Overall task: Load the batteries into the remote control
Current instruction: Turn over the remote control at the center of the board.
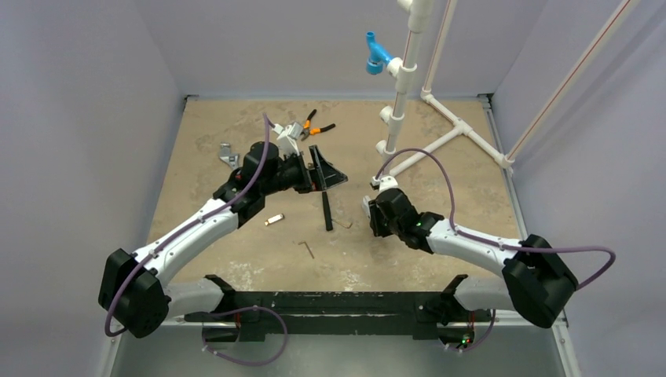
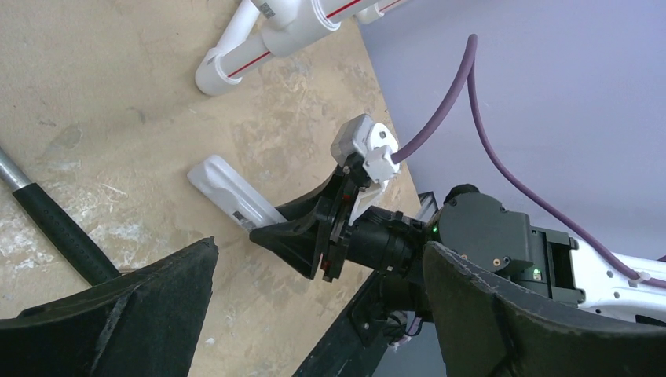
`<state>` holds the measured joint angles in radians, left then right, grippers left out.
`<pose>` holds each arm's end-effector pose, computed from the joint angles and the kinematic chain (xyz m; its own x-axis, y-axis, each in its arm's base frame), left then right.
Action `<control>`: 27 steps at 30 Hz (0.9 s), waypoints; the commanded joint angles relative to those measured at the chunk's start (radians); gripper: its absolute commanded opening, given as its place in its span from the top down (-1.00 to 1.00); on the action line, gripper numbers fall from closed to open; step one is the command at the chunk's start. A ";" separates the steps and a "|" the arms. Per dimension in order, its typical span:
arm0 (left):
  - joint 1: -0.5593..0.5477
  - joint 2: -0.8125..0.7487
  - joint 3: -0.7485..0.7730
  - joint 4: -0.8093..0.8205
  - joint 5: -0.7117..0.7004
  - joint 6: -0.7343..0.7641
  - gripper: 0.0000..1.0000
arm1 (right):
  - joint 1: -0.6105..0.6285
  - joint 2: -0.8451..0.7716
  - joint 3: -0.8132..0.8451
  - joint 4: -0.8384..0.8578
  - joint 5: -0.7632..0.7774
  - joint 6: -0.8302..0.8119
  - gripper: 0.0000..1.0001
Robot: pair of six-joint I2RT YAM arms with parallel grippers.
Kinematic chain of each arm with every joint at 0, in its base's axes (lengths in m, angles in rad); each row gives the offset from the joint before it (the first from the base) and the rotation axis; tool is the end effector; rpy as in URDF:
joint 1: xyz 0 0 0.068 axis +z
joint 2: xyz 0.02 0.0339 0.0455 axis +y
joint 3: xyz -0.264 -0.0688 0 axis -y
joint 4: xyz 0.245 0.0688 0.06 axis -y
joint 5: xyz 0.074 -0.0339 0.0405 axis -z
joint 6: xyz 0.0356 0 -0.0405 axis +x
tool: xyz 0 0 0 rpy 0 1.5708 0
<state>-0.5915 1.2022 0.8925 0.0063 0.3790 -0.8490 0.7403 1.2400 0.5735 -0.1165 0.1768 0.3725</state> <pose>0.2240 -0.1663 0.3103 -0.7727 -0.3210 -0.5476 0.3498 0.5045 -0.7894 0.1823 0.1581 0.1820 -0.6932 -0.1481 -0.7053 -0.3432 0.9284 0.1424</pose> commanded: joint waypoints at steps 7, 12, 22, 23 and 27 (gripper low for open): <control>0.005 -0.001 0.031 0.031 0.008 -0.016 -1.00 | 0.096 0.065 0.106 -0.112 0.325 -0.036 1.00; 0.086 -0.013 -0.005 0.071 0.049 -0.078 -1.00 | 0.119 0.136 0.143 -0.163 0.368 -0.009 1.00; 0.177 -0.044 -0.050 0.087 0.106 -0.102 -1.00 | 0.138 0.266 0.218 -0.252 0.366 0.025 0.86; 0.179 -0.040 -0.051 0.092 0.110 -0.107 -1.00 | 0.142 0.272 0.223 -0.256 0.367 0.026 0.83; 0.188 -0.030 -0.061 0.129 0.131 -0.129 -1.00 | 0.154 0.279 0.230 -0.261 0.368 0.032 0.73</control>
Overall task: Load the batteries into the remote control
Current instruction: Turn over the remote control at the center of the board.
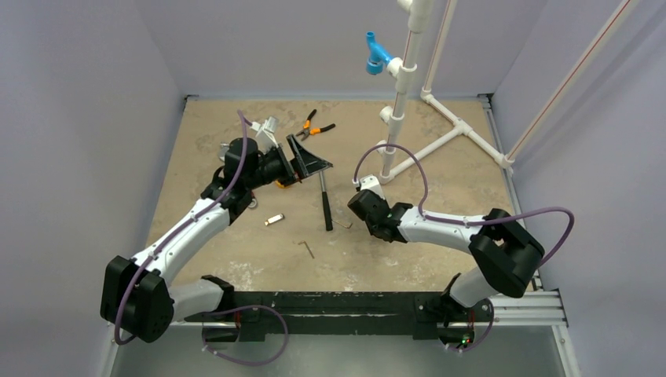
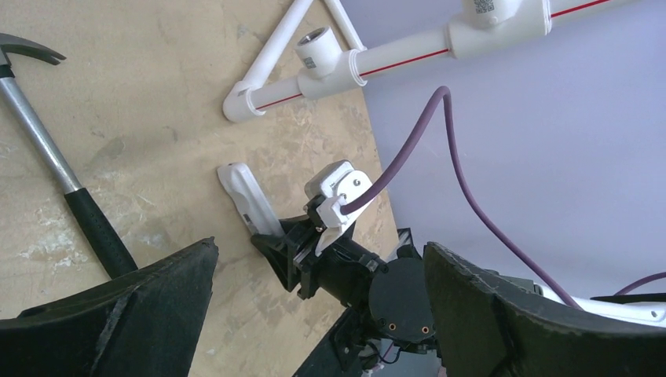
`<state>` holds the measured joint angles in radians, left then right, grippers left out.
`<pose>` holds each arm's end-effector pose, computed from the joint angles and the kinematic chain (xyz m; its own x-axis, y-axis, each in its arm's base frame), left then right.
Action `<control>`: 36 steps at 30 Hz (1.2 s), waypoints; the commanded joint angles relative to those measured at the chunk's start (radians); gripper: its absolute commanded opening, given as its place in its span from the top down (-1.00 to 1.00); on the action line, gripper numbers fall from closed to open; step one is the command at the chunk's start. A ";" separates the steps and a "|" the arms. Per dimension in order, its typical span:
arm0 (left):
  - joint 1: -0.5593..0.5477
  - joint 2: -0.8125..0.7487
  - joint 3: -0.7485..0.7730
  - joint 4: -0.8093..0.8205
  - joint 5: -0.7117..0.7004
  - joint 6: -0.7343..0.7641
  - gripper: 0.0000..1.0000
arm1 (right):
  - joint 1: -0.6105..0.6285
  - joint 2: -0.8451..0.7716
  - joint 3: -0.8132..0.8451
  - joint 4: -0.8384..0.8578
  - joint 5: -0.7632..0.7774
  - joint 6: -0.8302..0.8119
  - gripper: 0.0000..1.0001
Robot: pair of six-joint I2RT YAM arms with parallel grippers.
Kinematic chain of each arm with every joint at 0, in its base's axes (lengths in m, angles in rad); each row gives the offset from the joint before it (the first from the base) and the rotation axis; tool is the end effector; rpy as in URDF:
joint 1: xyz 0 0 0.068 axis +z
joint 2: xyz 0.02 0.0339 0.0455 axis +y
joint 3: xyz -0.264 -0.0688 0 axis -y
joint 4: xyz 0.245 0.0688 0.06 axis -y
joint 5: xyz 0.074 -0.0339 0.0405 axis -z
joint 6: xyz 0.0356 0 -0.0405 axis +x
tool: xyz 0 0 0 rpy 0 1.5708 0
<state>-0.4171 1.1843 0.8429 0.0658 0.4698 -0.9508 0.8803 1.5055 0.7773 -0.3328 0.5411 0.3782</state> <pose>0.2432 -0.1254 0.3038 -0.7627 -0.4558 -0.4588 0.2388 0.4609 -0.8547 0.1903 0.2015 0.1674 -0.7015 -0.3522 -0.6195 -0.2600 0.9359 -0.2376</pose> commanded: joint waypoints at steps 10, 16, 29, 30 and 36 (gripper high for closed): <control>0.017 -0.009 0.013 0.043 0.053 -0.010 -1.00 | 0.022 0.007 0.033 -0.028 -0.028 0.026 0.47; 0.020 -0.018 0.012 0.015 0.046 -0.004 -1.00 | 0.022 -0.021 0.015 -0.002 -0.045 0.031 0.15; 0.024 -0.051 0.011 -0.063 0.004 0.045 -1.00 | 0.015 -0.178 -0.038 0.123 -0.110 0.036 -0.65; 0.024 -0.055 0.010 -0.064 0.001 0.052 -1.00 | 0.005 -0.195 -0.044 0.139 -0.118 0.030 -0.69; 0.024 -0.099 0.038 -0.208 -0.091 0.123 -1.00 | -0.239 -0.348 -0.154 0.290 -0.477 0.044 -0.76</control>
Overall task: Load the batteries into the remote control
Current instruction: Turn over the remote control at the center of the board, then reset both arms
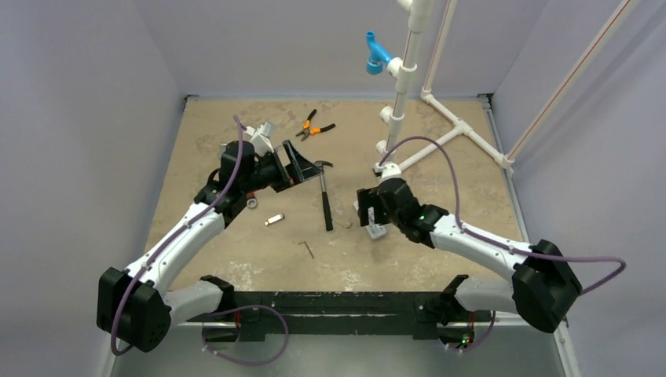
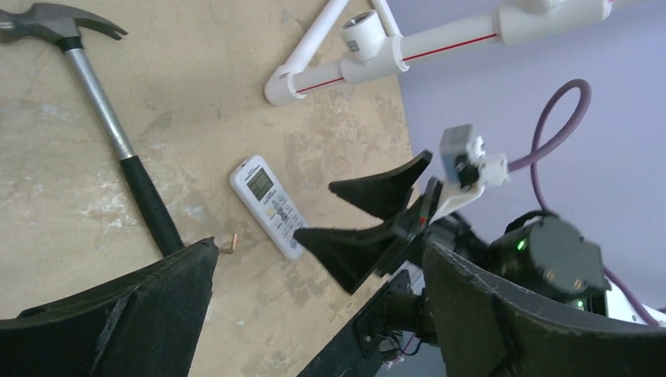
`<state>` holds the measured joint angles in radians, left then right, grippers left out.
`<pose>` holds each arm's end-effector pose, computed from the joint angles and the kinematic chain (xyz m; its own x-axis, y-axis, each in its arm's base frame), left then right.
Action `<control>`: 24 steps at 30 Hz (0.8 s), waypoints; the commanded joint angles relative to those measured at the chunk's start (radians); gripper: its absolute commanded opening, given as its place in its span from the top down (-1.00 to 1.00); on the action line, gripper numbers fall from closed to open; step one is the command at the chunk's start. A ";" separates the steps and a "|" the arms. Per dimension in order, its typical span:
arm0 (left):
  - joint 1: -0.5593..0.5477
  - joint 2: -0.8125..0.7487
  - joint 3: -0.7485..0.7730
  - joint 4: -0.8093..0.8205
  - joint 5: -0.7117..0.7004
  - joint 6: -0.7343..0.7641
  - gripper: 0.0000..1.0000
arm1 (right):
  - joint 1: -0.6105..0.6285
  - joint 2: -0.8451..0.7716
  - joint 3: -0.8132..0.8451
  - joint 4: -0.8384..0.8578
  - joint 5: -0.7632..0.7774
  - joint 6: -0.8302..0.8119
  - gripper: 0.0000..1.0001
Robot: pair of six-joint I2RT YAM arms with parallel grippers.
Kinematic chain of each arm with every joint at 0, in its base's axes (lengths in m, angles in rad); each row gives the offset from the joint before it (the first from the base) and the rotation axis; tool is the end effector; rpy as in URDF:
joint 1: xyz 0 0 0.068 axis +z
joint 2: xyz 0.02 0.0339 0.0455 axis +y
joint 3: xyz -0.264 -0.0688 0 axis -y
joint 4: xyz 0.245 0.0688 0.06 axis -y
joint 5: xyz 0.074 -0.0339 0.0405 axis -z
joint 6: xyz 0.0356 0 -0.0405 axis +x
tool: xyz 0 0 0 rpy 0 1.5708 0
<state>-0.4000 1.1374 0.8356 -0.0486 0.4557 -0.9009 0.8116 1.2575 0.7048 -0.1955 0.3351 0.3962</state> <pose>0.2338 -0.1158 0.3012 -0.7689 -0.4391 -0.4648 0.2057 0.5184 -0.8301 0.1858 0.1788 0.2139 -0.6324 -0.1369 -0.7625 -0.2982 0.9514 0.0764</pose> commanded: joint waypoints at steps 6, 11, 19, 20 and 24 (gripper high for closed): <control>0.007 -0.098 0.059 -0.182 -0.157 0.127 -1.00 | -0.549 -0.223 -0.235 0.296 -0.703 0.154 -0.76; 0.007 -0.110 0.058 -0.220 -0.197 0.134 -1.00 | -0.822 -0.242 -0.358 0.424 -0.885 0.284 -0.74; 0.007 -0.118 0.064 -0.273 -0.250 0.150 -1.00 | -0.850 -0.254 -0.448 0.603 -0.826 0.415 -0.77; 0.007 -0.122 0.062 -0.273 -0.254 0.154 -1.00 | -0.850 -0.262 -0.459 0.627 -0.819 0.428 -0.76; 0.007 -0.136 0.052 -0.269 -0.265 0.160 -1.00 | -0.850 -0.313 -0.487 0.673 -0.772 0.436 -0.78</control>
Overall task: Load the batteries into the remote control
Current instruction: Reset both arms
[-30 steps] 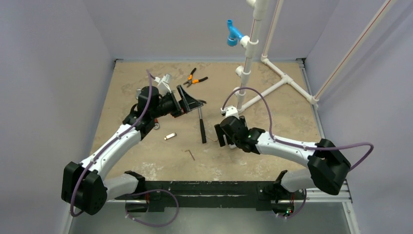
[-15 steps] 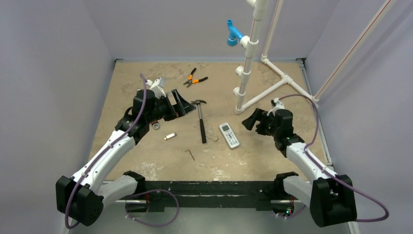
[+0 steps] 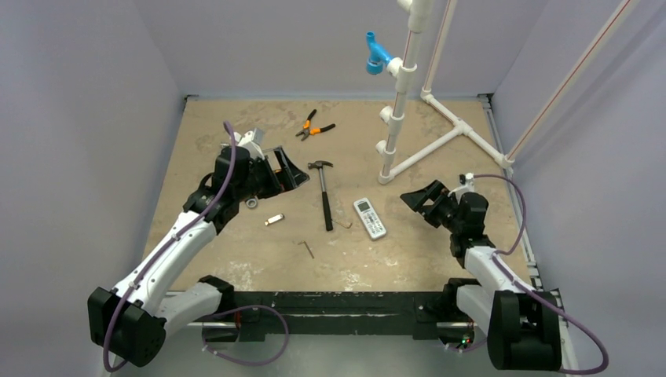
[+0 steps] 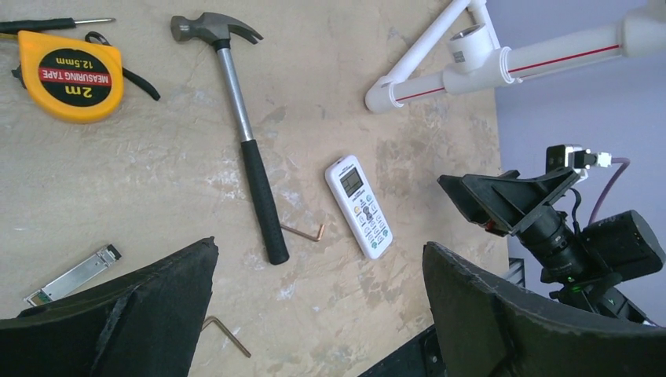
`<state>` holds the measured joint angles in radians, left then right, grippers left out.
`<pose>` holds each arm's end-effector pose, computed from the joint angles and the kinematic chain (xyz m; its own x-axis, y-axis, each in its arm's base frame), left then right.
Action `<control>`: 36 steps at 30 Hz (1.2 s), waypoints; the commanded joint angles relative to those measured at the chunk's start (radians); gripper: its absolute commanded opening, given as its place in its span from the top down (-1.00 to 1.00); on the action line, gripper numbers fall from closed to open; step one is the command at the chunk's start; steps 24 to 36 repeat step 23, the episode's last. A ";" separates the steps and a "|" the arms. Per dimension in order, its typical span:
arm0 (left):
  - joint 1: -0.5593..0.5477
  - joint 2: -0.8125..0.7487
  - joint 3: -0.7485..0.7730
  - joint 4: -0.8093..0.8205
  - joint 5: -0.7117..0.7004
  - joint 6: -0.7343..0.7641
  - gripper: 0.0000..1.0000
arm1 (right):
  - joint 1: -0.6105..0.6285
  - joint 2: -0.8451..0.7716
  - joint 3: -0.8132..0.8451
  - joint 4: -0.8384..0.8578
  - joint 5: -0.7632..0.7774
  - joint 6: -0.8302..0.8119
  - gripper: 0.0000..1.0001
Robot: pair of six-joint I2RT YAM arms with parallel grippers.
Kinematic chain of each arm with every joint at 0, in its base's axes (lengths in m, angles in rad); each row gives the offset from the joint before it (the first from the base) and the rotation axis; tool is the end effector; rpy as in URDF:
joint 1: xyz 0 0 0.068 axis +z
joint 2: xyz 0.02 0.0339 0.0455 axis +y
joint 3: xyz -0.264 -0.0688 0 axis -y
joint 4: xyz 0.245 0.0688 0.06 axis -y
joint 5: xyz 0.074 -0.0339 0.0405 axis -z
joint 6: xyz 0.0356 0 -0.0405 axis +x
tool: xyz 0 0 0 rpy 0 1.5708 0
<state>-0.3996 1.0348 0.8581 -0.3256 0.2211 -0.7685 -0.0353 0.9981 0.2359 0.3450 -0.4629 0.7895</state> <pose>0.2109 -0.0975 0.3041 -0.7058 -0.4381 -0.5568 0.0919 0.7226 -0.6851 0.1928 0.0091 0.1667 -0.5524 0.6552 -0.5153 0.0224 0.6297 0.7765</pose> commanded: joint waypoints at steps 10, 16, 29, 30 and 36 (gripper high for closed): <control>0.007 -0.056 0.013 0.032 -0.023 0.045 -1.00 | -0.003 -0.155 -0.065 0.156 0.170 0.142 -0.97; 0.007 -0.063 0.013 0.029 -0.028 0.051 -1.00 | -0.002 -0.170 -0.072 0.148 0.191 0.190 -0.97; 0.005 -0.085 0.015 0.022 -0.050 0.095 -1.00 | -0.003 -0.165 -0.044 0.086 0.194 0.189 -0.97; 0.005 -0.085 0.015 0.022 -0.050 0.095 -1.00 | -0.003 -0.165 -0.044 0.086 0.194 0.189 -0.97; 0.005 -0.085 0.015 0.022 -0.050 0.095 -1.00 | -0.003 -0.165 -0.044 0.086 0.194 0.189 -0.97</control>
